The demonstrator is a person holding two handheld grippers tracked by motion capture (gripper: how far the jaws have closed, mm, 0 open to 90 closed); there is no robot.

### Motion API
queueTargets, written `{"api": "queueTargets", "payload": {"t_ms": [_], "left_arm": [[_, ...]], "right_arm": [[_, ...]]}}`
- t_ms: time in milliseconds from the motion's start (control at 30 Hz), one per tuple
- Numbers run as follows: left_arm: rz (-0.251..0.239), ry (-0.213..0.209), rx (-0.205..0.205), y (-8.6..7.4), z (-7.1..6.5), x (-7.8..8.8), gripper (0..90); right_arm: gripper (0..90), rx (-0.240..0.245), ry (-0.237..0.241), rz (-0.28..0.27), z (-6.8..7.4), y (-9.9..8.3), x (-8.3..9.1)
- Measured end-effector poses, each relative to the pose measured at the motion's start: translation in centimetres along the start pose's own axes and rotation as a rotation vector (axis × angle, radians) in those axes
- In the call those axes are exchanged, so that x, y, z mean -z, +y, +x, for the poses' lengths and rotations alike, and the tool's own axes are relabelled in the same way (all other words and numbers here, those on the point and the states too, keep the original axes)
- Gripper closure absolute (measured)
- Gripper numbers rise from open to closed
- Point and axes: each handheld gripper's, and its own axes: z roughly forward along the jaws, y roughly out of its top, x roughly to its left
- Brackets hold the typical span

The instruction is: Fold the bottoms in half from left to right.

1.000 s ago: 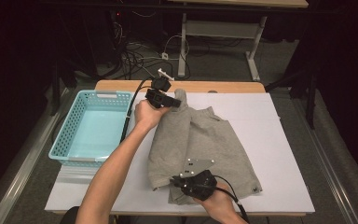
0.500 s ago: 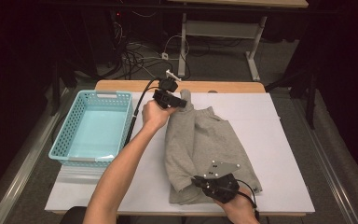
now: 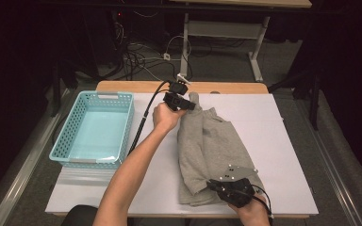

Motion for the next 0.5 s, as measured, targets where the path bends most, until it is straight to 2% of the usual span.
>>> {"api": "queueTargets", "payload": {"t_ms": [133,433,500], "left_arm": [[0.021,0.009,-0.016,0.1,-0.3,-1.1,77.3],[0.035,0.021,-0.005,-0.2,-0.1,-3.6,76.2],[0.046,0.025,-0.015,-0.4,-0.1,-4.0,75.6]], "right_arm": [[86.3,-0.015,-0.017,0.016,-0.3,-0.7,0.2],[86.1,-0.038,-0.04,0.064,-0.9,-1.8,-0.2],[86.0,-0.045,-0.04,0.07,-1.0,-2.0,-0.3]]}}
